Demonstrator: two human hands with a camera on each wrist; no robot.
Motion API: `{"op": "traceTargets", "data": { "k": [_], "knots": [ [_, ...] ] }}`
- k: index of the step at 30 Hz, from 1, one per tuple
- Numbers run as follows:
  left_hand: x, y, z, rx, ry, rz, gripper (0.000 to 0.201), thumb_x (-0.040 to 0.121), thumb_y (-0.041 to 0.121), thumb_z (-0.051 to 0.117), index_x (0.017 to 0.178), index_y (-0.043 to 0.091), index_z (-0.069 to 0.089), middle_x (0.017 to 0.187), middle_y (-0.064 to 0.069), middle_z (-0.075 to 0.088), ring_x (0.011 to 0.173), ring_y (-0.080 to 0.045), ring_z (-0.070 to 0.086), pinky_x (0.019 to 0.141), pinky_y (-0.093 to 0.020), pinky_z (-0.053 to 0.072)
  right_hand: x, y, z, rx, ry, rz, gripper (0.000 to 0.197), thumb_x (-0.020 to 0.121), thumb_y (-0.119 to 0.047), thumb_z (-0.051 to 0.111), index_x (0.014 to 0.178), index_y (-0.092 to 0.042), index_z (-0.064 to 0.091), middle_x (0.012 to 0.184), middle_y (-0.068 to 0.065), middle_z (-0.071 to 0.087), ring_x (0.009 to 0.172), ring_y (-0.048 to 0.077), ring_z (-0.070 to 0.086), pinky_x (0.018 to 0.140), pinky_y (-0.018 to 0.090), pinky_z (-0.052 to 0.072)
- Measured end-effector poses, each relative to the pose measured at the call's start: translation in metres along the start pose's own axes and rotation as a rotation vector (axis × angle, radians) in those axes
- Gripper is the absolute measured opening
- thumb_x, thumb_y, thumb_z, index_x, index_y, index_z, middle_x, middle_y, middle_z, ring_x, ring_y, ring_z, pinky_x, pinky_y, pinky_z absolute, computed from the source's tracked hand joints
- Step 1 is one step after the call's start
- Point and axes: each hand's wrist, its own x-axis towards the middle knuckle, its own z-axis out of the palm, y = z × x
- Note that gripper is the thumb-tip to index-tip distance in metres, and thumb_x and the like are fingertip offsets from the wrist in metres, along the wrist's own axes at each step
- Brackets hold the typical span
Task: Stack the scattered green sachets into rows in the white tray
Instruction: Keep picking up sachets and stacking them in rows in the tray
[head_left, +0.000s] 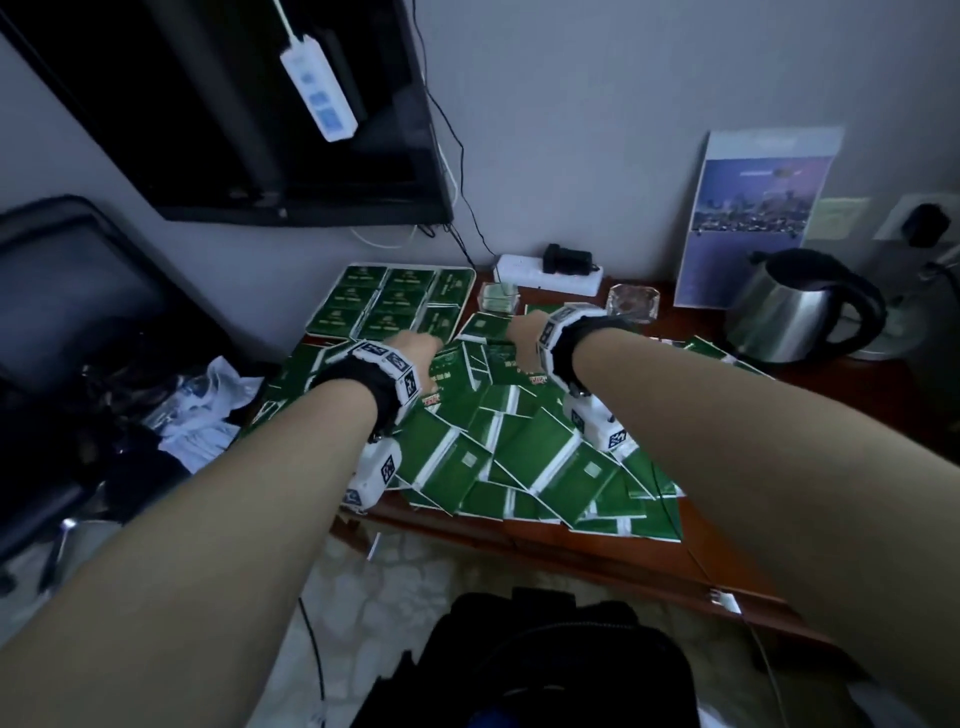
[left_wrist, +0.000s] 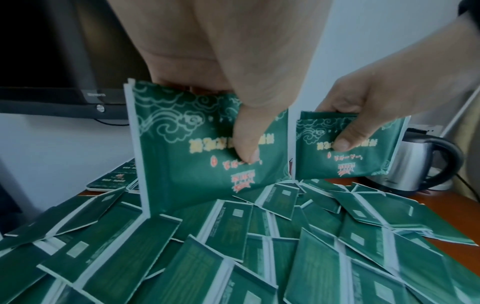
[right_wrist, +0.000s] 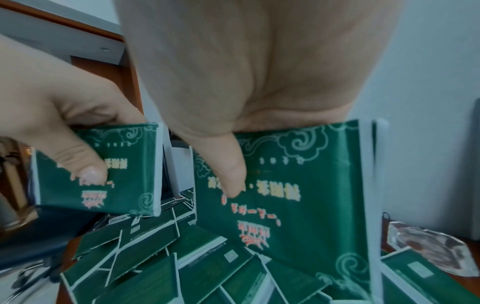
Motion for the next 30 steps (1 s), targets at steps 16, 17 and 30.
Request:
{"op": "traceTargets", "data": {
  "k": [16, 17, 30],
  "knots": [
    [0.147, -0.173, 0.015, 0.016, -0.093, 0.206, 0.066, 0.090, 0.024, 0.069, 0.148, 0.012, 0.041, 0.138, -0.014, 0.055, 0.120, -0.030, 0.057, 0.097, -0.034, 0.050, 0.157, -0.073, -0.050, 0.090, -0.175, 0.184, 0.030, 0.096, -0.006, 0.053, 0.126, -0.002, 0.056, 0.094, 0.003, 0.059, 0.076, 0.018, 0.057, 0.074, 0.029, 0.054],
    [0.159, -0.185, 0.013, 0.019, -0.081, 0.228, 0.067, 0.090, 0.024, 0.069, 0.149, 0.012, 0.040, 0.140, -0.014, 0.054, 0.123, -0.030, 0.056, 0.099, -0.035, 0.049, 0.168, -0.079, -0.055, 0.114, -0.167, 0.201, 0.030, 0.096, -0.008, 0.053, 0.126, -0.006, 0.055, 0.096, 0.001, 0.058, 0.079, 0.019, 0.057, 0.076, 0.030, 0.051],
    [0.298, -0.313, 0.031, 0.046, -0.089, 0.294, 0.058, 0.089, 0.010, 0.065, 0.144, 0.017, 0.048, 0.126, -0.015, 0.062, 0.108, -0.032, 0.063, 0.091, -0.041, 0.055, 0.315, -0.132, -0.078, 0.452, -0.055, 0.287, 0.019, 0.091, -0.008, 0.044, 0.105, -0.010, 0.058, 0.104, 0.012, 0.068, 0.091, 0.030, 0.066, 0.083, 0.044, 0.058]
  ]
}}
